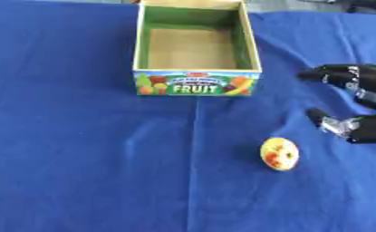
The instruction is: Pick up objects on the table and place them in the box.
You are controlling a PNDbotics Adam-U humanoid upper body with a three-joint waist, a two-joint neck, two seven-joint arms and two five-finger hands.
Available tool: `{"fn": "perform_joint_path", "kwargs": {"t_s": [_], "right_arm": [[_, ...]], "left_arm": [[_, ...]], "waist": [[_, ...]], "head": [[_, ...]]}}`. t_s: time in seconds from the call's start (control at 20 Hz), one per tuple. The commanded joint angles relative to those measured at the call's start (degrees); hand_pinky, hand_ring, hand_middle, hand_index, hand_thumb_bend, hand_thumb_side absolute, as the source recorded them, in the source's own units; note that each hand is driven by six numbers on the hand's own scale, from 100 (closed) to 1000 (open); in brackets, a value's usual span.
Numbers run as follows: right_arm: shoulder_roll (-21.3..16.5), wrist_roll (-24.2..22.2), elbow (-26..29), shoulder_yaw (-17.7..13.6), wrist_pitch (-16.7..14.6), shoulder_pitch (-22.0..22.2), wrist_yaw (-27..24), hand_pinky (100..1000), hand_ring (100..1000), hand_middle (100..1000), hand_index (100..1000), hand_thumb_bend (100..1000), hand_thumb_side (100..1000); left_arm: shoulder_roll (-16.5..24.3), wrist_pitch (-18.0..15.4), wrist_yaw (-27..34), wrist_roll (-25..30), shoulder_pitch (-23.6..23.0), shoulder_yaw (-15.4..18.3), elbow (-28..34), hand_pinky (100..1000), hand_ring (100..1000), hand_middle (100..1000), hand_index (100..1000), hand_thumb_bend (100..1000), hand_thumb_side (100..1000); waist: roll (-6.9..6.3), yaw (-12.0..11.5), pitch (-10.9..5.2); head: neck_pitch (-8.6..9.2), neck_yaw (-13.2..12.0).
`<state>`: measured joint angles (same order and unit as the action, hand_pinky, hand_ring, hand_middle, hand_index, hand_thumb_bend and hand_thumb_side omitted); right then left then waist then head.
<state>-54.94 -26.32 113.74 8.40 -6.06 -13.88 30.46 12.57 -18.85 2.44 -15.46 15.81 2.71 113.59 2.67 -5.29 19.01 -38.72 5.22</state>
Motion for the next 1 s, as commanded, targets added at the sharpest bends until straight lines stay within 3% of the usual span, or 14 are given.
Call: {"fn": "perform_joint_path", "kwargs": {"t_s": [0.05, 0.5, 1.0], "right_arm": [[-2.6, -3.2, 0.8, 1.4, 0.4, -0.6, -0.3, 891, 876, 897, 1000, 147, 844], [-2.1, -10.1, 0.8, 5.9, 3.1, -0.6, -0.8, 883, 872, 886, 1000, 186, 850], [0.8, -12.9, 0.8, 8.4, 6.1, -1.0, 2.8, 867, 847, 840, 1000, 243, 870]], "left_arm": [[1.2, 0.0, 0.2, 0.2, 0.4, -0.1, 1.0, 451, 577, 575, 811, 100, 977], [1.1, 0.1, 0.4, 0.5, 0.6, -0.3, 1.0, 451, 576, 572, 809, 100, 975], [0.8, 0.4, 0.6, 0.9, 0.9, -0.5, 1.0, 452, 575, 571, 804, 100, 976]], "waist": [[0.07, -0.1, -1.17], [0.24, -0.5, -1.21], [0.18, -1.0, -0.99]], "head": [[0.11, -0.1], [0.35, 0.1], [0.63, 0.4]]}}
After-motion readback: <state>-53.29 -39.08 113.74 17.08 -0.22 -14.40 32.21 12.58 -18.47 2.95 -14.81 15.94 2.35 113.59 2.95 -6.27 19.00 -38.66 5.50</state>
